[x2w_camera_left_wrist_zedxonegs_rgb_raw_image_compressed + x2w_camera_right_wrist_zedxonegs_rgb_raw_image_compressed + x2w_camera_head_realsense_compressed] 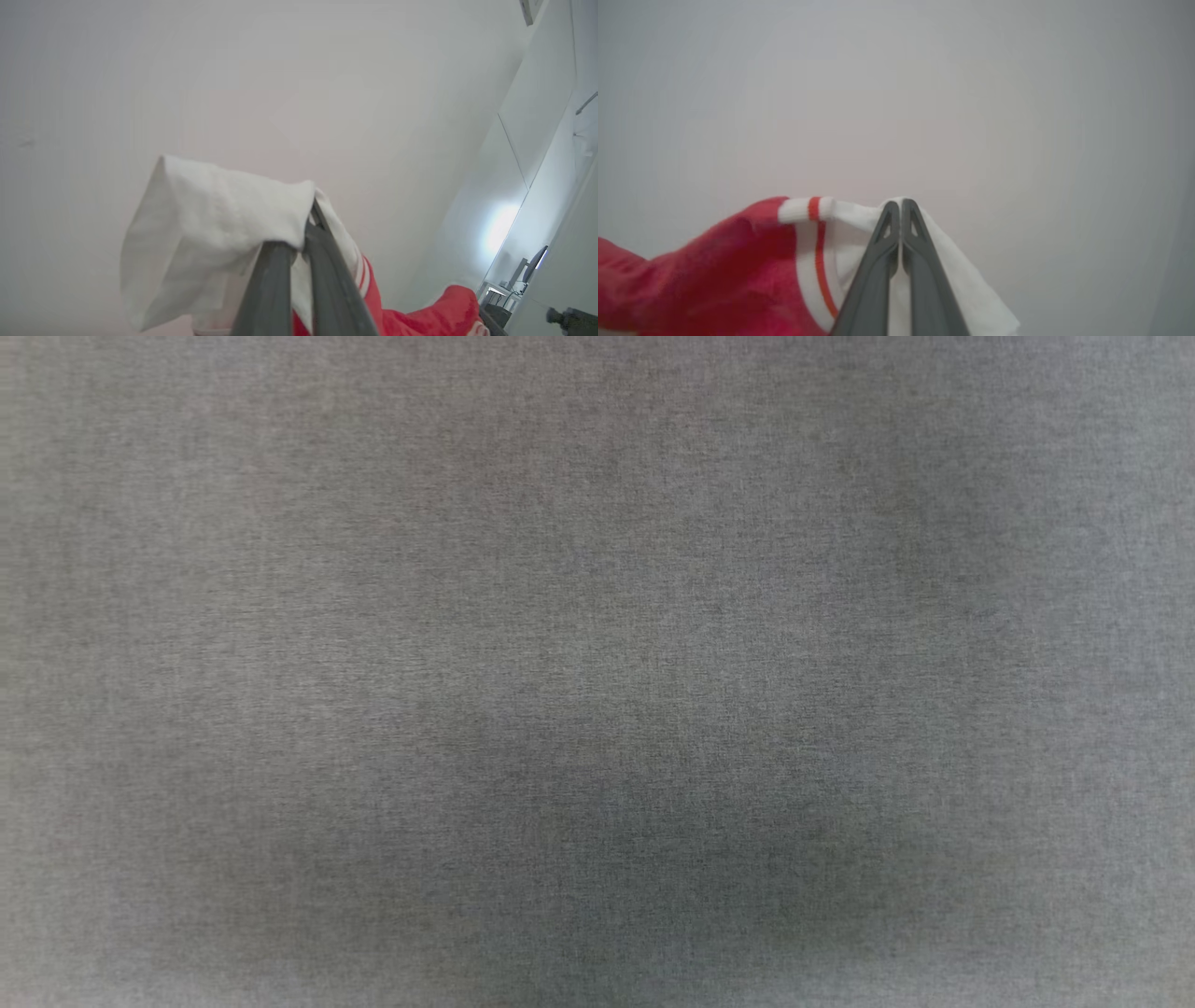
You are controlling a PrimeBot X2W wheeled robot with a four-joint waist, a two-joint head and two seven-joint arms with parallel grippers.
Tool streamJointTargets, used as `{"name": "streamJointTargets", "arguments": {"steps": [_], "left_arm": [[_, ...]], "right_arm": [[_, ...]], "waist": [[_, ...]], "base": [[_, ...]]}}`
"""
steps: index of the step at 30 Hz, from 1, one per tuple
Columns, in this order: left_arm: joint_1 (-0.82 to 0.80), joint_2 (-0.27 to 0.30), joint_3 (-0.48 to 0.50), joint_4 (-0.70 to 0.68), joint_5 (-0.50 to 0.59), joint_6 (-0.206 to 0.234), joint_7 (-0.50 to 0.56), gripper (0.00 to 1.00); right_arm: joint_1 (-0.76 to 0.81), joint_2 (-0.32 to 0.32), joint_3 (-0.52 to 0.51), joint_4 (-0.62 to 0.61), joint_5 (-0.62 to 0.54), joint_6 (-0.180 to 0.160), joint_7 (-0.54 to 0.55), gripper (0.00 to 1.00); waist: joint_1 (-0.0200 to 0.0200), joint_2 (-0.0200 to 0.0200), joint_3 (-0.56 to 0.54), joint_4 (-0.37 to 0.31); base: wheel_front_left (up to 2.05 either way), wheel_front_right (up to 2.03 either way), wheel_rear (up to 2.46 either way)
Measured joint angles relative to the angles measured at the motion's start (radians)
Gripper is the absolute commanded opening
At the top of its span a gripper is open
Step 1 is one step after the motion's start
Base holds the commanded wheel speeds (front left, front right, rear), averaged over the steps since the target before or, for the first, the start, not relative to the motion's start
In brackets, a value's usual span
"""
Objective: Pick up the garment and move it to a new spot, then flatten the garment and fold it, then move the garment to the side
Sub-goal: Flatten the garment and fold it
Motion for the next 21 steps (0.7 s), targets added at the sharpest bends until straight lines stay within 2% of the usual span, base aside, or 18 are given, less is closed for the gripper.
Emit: {"name": "streamJointTargets", "arguments": {"steps": [6,11,16,19,21], "left_arm": [[0.220,0.055,-0.052,-0.126,-0.082,0.000,0.081,0.00],[0.494,0.111,-0.107,-0.275,-0.125,0.000,0.124,0.00],[0.774,0.176,-0.164,-0.426,-0.141,0.000,0.137,0.00],[0.916,0.209,-0.186,-0.500,-0.135,0.000,0.103,0.00],[1.002,0.236,-0.202,-0.534,-0.118,0.000,0.081,0.00]], "right_arm": [[0.113,-0.036,0.088,0.066,0.030,0.000,0.001,0.00],[0.320,-0.109,0.189,0.002,0.119,0.000,0.049,0.00],[0.630,-0.221,0.224,-0.204,0.241,0.000,0.157,0.00],[0.852,-0.277,0.183,-0.373,0.298,0.000,0.242,0.00],[1.003,-0.292,0.135,-0.488,0.327,0.000,0.307,0.00]], "waist": [[0.0000,0.0000,-0.027,0.016],[0.0000,0.0000,-0.060,0.030],[0.0000,0.0000,-0.110,0.041],[0.0000,0.0000,-0.139,0.046],[0.0000,0.0000,-0.158,0.049]], "base": [[0.00,0.00,0.00],[0.00,0.00,0.00],[0.00,0.00,0.00],[0.00,0.00,0.00],[0.00,0.00,0.00]]}}
